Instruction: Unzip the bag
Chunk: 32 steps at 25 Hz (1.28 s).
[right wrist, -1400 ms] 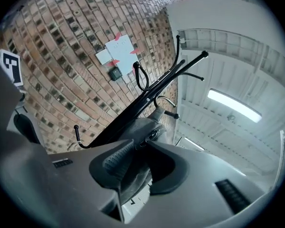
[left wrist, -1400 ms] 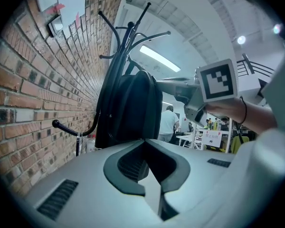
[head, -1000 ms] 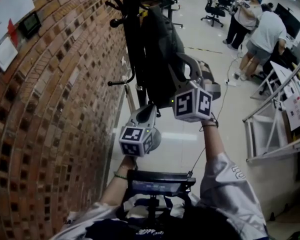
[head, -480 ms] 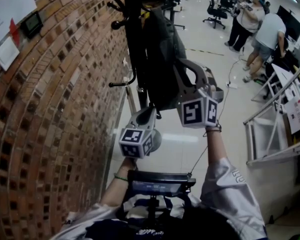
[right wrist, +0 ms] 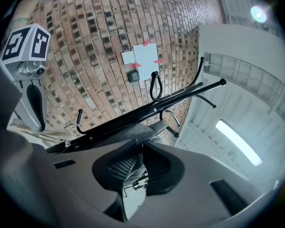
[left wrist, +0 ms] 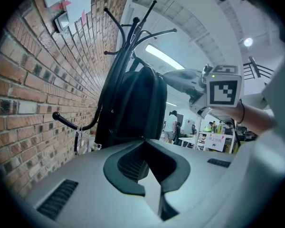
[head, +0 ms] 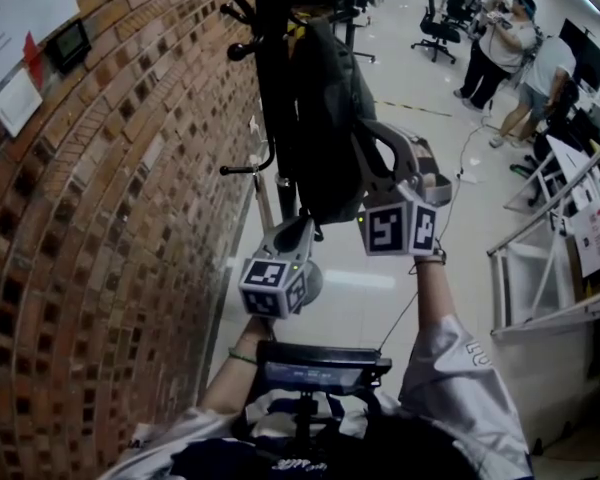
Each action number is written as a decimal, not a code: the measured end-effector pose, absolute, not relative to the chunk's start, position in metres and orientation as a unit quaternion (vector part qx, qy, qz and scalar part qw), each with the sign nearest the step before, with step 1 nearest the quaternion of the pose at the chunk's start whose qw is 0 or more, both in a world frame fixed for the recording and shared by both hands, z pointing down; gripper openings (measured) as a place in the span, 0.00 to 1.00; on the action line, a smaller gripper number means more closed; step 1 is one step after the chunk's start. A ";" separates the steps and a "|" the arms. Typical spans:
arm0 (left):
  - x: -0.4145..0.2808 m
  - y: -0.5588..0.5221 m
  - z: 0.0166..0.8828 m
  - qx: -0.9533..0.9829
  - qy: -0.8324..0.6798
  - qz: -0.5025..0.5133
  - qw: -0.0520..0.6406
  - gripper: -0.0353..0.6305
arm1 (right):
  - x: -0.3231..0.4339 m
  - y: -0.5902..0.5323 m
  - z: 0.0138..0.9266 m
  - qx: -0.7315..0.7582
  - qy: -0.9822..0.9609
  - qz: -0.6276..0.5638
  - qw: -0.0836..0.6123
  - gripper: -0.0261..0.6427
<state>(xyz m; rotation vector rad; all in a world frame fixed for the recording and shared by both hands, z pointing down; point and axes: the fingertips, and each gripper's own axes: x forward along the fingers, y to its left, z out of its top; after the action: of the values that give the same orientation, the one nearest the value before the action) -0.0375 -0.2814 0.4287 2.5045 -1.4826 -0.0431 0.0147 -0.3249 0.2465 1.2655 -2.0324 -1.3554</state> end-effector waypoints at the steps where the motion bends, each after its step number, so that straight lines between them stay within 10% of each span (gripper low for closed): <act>1: -0.038 -0.282 0.429 0.854 -0.507 -0.016 0.116 0.06 | 0.015 -0.327 0.246 0.452 -0.720 -0.488 0.198 0.09; 32: -0.033 -0.279 0.445 0.856 -0.499 -0.010 0.134 0.06 | 0.023 -0.315 0.263 0.427 -0.754 -0.456 0.203 0.05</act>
<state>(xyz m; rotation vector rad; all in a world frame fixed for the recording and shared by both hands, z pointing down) -0.0326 -0.2786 0.4447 2.4806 -1.4478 -0.0301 0.0231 -0.3155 0.2634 1.1921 -2.1044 -1.2716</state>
